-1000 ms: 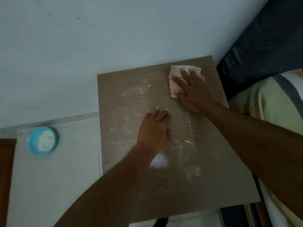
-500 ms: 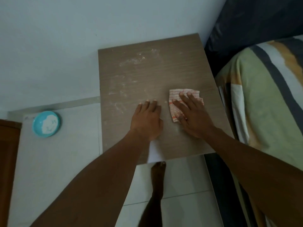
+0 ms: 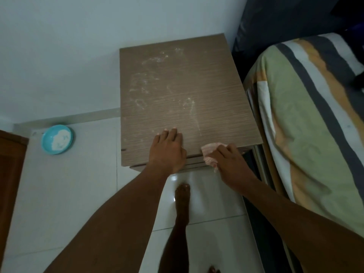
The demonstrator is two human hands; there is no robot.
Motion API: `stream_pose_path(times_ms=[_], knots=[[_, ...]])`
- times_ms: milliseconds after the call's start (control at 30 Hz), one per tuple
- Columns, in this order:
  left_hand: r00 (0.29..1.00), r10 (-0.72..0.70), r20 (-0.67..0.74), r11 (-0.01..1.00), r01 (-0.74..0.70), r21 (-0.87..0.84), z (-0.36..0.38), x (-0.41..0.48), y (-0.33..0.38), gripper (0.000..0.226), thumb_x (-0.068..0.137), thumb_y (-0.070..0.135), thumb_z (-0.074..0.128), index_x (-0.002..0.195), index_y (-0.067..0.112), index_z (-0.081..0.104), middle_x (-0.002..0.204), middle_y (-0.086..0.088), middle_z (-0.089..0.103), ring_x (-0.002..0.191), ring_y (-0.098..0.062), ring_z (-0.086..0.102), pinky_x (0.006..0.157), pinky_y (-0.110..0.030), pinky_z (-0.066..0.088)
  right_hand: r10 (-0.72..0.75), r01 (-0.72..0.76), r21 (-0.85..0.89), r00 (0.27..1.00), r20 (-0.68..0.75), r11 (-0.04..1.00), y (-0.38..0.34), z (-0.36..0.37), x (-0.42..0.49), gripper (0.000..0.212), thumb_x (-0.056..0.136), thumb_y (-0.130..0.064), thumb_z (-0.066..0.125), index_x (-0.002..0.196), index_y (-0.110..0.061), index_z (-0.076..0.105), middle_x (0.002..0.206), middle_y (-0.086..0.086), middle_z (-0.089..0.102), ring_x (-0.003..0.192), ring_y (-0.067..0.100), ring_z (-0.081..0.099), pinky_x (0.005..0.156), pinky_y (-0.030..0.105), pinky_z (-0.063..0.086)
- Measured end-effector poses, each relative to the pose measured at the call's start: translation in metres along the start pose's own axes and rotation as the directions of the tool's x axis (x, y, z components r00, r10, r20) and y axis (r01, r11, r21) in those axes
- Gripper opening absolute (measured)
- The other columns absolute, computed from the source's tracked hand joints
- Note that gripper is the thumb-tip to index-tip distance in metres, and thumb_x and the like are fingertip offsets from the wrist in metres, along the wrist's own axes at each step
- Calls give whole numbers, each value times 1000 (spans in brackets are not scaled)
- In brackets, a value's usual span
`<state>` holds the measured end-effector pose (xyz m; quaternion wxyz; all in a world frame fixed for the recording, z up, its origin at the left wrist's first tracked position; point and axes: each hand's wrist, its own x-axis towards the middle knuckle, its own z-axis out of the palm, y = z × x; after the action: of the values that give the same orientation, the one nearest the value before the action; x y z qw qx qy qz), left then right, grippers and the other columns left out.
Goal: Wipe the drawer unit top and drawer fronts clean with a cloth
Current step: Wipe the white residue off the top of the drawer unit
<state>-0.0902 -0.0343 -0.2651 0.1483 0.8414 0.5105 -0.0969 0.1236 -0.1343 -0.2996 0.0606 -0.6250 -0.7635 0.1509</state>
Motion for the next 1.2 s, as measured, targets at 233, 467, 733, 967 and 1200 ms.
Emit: stream_pose_path(times_ms=[233, 467, 733, 967, 1200], knots=[[1000, -7, 11, 999, 7, -34, -31, 27, -15, 55, 95, 37, 34, 146, 18, 38, 160, -9, 31, 150, -31, 21, 121, -48, 19, -30, 31, 35, 999, -41, 999, -5, -63, 61, 34, 88, -13, 69, 122, -9, 63, 105, 12, 61, 83, 29, 61, 64, 41, 55], [999, -31, -21, 999, 30, -39, -81, 125, -58, 58, 92, 35, 39, 148, 19, 37, 159, -5, 33, 149, -29, 24, 120, -46, 19, 12, -18, -28, 981, -192, 999, 26, -135, 251, 34, 87, -4, 62, 121, -6, 61, 111, 18, 59, 92, 38, 57, 68, 41, 47], [996, 79, -47, 997, -78, 13, -106, 226, -91, 56, 94, 36, 38, 145, 16, 39, 156, -8, 36, 146, -31, 27, 119, -47, 24, 16, -46, -146, 980, -196, 988, 65, -135, 433, 48, 88, -21, 70, 131, -7, 54, 126, 17, 56, 111, 34, 53, 81, 44, 52], [990, 137, -19, 990, -136, 39, -90, 227, -103, 56, 95, 36, 34, 147, 15, 37, 157, -7, 31, 147, -29, 24, 119, -45, 22, 22, -23, -92, 1000, -10, 996, 82, -80, 450, 56, 98, -43, 48, 148, -20, 39, 159, 9, 33, 149, 32, 26, 116, 52, 31], [995, 101, -22, 995, -101, -3, -72, 199, -105, 61, 96, 36, 34, 153, 17, 27, 163, -6, 21, 151, -29, 14, 123, -44, 10, 39, -38, -115, 999, 3, 993, 75, -48, 397, 69, 98, -57, 30, 158, -25, 20, 168, 6, 12, 156, 30, 6, 125, 53, 7]])
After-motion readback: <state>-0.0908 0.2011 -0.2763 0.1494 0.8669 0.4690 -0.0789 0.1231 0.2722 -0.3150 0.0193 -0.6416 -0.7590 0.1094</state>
